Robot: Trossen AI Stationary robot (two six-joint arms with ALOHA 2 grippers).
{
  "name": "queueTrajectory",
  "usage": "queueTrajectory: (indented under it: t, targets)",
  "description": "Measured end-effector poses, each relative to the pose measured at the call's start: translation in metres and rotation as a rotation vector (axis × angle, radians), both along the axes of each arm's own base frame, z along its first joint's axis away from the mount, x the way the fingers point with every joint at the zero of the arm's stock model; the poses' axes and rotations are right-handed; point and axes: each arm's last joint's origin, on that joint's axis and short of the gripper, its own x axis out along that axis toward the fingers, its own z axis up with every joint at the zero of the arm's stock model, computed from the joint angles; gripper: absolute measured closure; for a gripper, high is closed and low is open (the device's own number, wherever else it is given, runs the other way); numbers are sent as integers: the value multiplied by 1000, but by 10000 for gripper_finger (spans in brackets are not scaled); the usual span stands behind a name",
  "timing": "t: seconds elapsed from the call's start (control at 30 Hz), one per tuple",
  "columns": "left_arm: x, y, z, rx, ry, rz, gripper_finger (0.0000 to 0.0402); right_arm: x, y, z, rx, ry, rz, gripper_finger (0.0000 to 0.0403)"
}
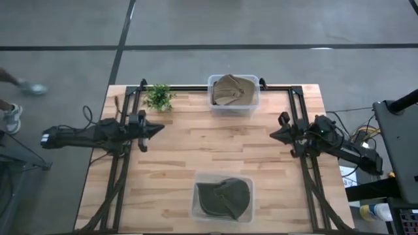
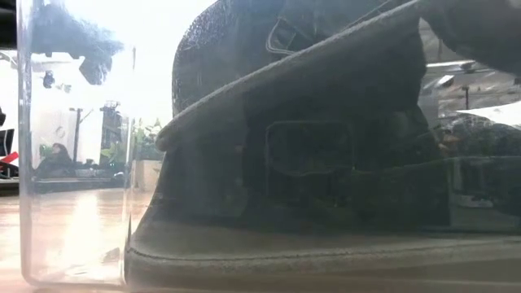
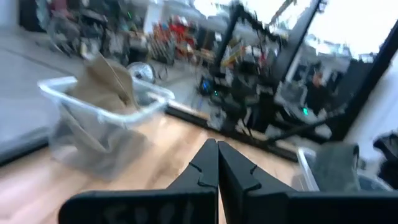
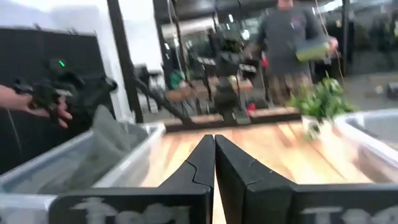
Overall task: Pick & Place hat
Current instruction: Return to Home Position
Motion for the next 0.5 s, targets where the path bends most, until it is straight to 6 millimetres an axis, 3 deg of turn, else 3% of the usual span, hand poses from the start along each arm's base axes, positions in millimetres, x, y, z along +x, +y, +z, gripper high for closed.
queueTrajectory:
  t: [0.1, 0.37, 0.5]
  targets:
    - [-4, 1, 0, 7, -27, 40, 401, 4, 3, -9, -4, -71, 13, 394]
    - [-9, 2, -2, 12, -43, 71, 401, 13, 11, -16, 109, 14, -104, 394]
    - [-8, 2, -6, 37, -17, 74, 401, 17, 14, -20, 72, 49, -236, 394]
